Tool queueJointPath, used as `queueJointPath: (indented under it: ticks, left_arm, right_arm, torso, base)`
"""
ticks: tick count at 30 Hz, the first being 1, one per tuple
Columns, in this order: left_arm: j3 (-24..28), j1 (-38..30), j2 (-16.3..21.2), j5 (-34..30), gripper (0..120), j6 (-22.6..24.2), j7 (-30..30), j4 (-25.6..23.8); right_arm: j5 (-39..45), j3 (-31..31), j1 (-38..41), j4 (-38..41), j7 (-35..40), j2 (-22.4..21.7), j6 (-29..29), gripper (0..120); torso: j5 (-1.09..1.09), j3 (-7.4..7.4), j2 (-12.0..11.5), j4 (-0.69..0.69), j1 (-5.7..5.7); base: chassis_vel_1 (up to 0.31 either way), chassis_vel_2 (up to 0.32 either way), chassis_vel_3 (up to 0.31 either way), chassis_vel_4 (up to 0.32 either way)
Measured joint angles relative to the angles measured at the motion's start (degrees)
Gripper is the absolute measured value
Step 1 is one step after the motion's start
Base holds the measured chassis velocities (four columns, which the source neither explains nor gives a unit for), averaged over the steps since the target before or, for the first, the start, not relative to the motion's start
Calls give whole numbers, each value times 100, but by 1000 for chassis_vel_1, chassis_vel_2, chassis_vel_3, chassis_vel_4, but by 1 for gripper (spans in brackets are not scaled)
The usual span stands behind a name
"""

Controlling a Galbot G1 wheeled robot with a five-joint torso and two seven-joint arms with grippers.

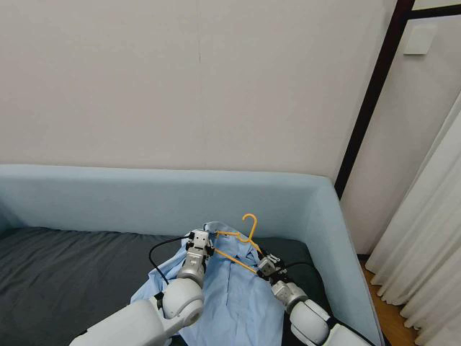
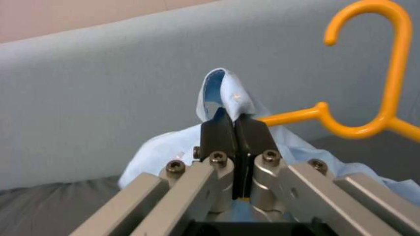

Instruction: Pick up the clothes from the sofa and hang them on the clothes hanger.

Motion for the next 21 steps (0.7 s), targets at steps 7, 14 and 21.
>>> queueJointPath:
  ticks: [7, 14, 21]
  left_arm:
    - [75, -55, -101, 12, 0, 32, -53, -60]
    - [92, -20, -50, 118, 0, 32, -29, -177]
    - [61, 357, 118, 519, 0, 30, 77, -413]
  right_arm:
    - [-490, -77, 66, -144, -13, 145, 166, 4]
    - [-502, -205, 319, -391, -13, 345, 230, 4]
    - [-250, -180, 429, -415, -20, 454, 391, 4]
  torso:
    - [0, 0, 0, -1, 0]
    - [0, 0, 0, 1, 0]
    - [0, 0, 0, 1, 0]
  base:
    - [0, 0, 0, 0]
    - [0, 0, 0, 0]
    - [0, 0, 0, 0]
